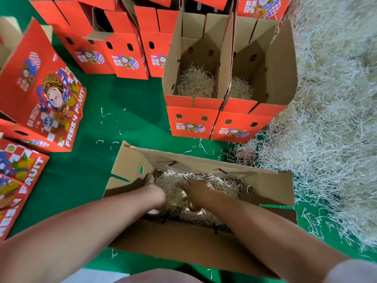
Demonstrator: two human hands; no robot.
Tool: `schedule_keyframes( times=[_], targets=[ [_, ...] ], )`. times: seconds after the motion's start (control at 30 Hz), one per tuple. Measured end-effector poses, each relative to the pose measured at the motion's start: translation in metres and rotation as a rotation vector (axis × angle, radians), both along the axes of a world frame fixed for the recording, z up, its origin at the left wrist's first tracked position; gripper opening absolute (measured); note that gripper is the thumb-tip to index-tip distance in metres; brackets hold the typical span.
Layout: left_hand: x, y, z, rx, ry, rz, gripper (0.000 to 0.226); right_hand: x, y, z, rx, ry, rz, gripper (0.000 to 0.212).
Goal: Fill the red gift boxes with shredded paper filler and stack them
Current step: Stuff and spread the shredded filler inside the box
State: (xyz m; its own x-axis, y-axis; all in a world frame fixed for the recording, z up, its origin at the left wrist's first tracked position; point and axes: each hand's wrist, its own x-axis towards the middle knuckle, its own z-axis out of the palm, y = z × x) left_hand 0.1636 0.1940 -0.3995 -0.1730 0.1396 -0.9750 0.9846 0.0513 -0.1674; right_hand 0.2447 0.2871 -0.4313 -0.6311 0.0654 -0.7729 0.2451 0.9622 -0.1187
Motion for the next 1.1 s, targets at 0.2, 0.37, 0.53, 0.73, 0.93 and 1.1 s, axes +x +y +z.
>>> schedule_keyframes(
  times=[0.2,0.37,0.53,0.73,0.93,1.1],
  targets=[
    [-0.002,0.015,0.021,0.407,-0.049,0.181,0.027,-0.006,0.017,0.054,-0.259,0.025,-0.122,0.062],
    [0.004,0.028,0.019,0.578,-0.27,0.145,0.034,0.013,0.025,0.081,0.111,-0.009,0.113,0.026],
    [0.03,0.02,-0.027,0.226,-0.226,-0.022,0.045,0.043,0.016,0.052,-0.032,-0.246,0.308,0.035],
    [0.014,0.009,-0.012,0.206,-0.095,-0.278,0.06,0.064,0.022,0.036,-0.079,-0.384,0.397,0.037],
    [0.003,0.012,-0.003,0.25,-0.073,-0.122,0.043,0.063,0.026,0.049,0.044,-0.067,0.24,0.034],
    [0.036,0.022,-0.001,0.459,-0.175,-0.094,0.05,0.058,0.012,0.046,0.098,-0.194,0.373,0.034]
  ],
)
